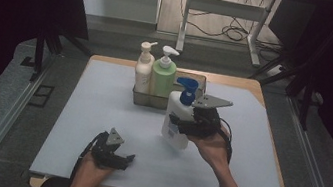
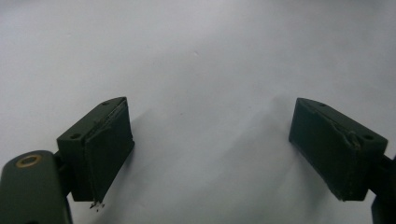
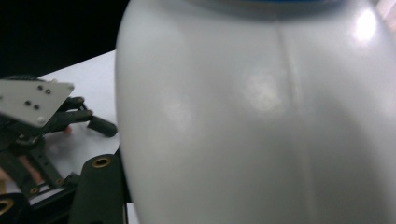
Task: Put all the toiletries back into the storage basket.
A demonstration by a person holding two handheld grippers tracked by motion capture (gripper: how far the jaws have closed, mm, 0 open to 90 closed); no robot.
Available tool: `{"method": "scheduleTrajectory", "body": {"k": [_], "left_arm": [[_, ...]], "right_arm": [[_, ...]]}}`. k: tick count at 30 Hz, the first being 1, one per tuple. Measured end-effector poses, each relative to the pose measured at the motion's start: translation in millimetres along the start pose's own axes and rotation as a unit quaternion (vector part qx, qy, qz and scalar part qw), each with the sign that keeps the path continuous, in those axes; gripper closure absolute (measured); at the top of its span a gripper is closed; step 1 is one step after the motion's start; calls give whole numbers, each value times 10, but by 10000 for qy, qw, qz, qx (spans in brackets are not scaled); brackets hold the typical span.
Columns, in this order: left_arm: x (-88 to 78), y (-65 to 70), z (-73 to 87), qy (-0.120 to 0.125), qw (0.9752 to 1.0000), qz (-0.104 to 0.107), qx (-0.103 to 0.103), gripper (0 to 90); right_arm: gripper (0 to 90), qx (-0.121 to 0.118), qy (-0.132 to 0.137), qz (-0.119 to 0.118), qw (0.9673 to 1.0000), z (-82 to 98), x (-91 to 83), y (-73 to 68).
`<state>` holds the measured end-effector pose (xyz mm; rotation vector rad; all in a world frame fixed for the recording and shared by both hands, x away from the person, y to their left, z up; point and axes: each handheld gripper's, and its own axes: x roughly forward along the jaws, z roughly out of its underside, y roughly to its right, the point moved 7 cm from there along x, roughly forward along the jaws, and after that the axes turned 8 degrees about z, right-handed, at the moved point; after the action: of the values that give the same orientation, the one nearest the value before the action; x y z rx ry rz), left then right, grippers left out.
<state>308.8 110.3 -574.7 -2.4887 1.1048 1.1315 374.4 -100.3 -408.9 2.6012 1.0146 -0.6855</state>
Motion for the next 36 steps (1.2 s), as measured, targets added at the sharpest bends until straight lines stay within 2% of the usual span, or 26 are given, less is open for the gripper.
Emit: {"method": "scheduleTrajectory", "body": {"k": [11,23,36], "left_arm": [[0,0,0,0,10000,4,-8,129],[-1,0,1,-14,10000,9,-3,129],[2,1,-1,11,10000,4,-13,129]], "right_arm": [[376,25,58,312,9995,-187,-16,218],[376,185,97,620,9979,-358,64,471],[376,338,144,909,9952,-482,184,672]]}}
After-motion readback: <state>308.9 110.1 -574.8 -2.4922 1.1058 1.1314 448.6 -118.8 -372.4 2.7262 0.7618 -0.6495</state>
